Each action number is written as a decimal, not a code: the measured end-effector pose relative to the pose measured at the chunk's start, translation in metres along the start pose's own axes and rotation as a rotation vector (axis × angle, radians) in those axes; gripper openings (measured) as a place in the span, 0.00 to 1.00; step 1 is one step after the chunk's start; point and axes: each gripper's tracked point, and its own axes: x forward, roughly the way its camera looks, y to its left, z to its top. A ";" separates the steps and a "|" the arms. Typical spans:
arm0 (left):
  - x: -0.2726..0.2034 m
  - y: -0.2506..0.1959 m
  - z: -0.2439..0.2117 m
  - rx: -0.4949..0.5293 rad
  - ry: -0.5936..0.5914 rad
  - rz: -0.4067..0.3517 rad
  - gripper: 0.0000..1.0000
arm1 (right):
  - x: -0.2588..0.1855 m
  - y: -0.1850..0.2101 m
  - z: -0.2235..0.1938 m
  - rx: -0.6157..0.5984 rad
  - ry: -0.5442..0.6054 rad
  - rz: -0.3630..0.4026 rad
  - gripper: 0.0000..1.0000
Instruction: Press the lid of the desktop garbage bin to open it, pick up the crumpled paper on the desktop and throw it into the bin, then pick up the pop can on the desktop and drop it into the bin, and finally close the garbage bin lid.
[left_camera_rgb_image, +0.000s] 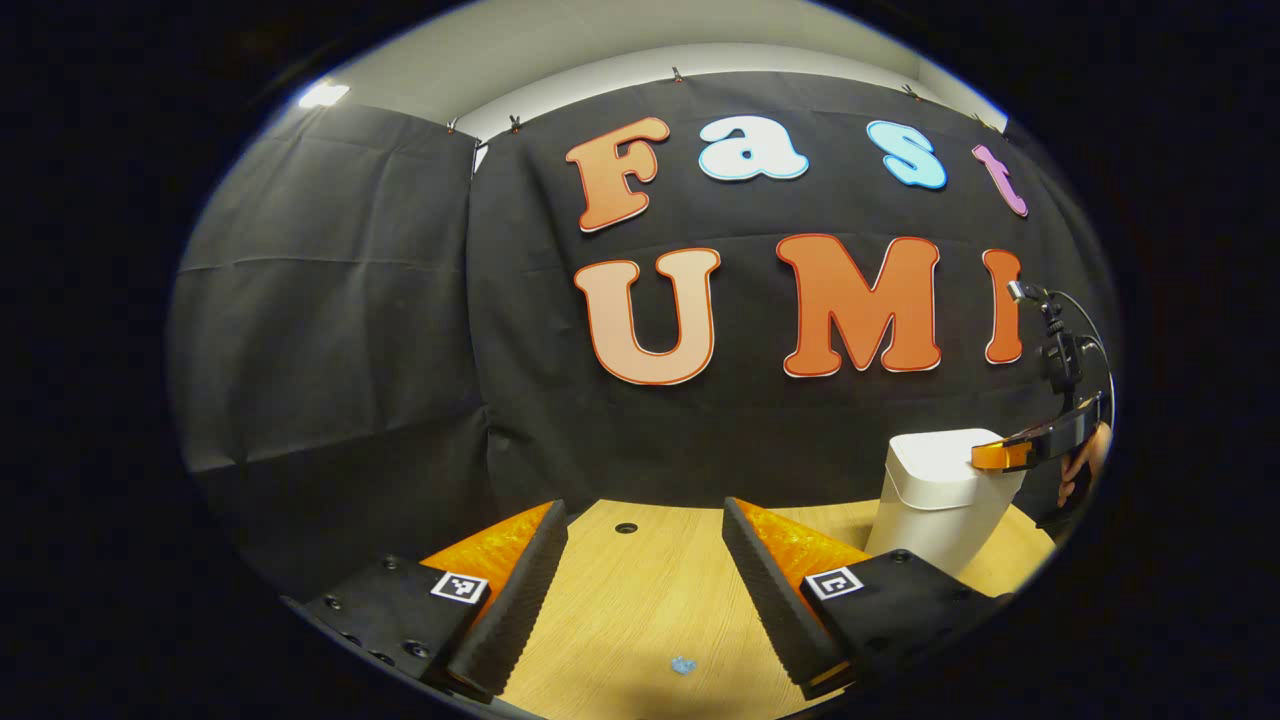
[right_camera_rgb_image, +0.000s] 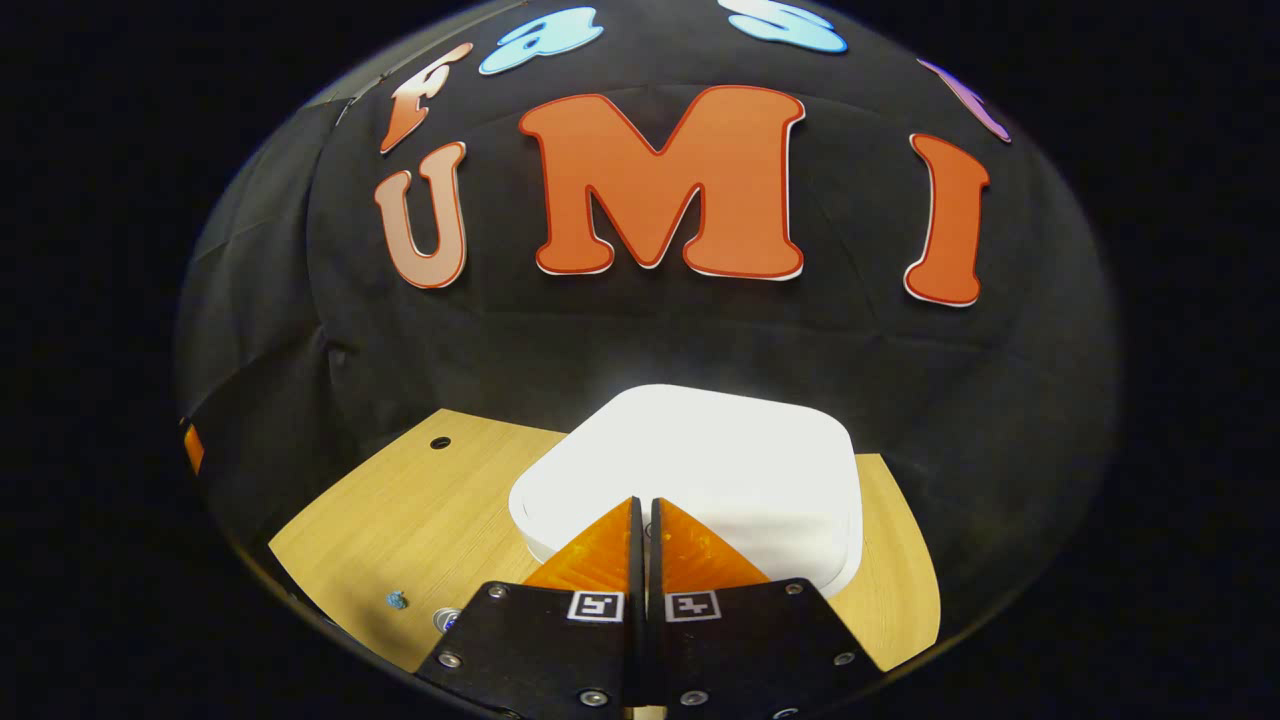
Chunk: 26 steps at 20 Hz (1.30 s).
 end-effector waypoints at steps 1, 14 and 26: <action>-0.003 -0.003 0.001 0.003 -0.005 -0.002 0.99 | -0.002 0.000 0.002 -0.020 -0.004 -0.002 0.01; -0.036 -0.025 -0.034 0.024 0.075 0.028 1.00 | -0.065 0.017 0.036 -0.118 -0.202 0.104 0.02; -0.005 -0.035 -0.107 -0.038 0.260 -0.059 1.00 | -0.090 0.086 -0.039 -0.227 -0.190 0.273 0.56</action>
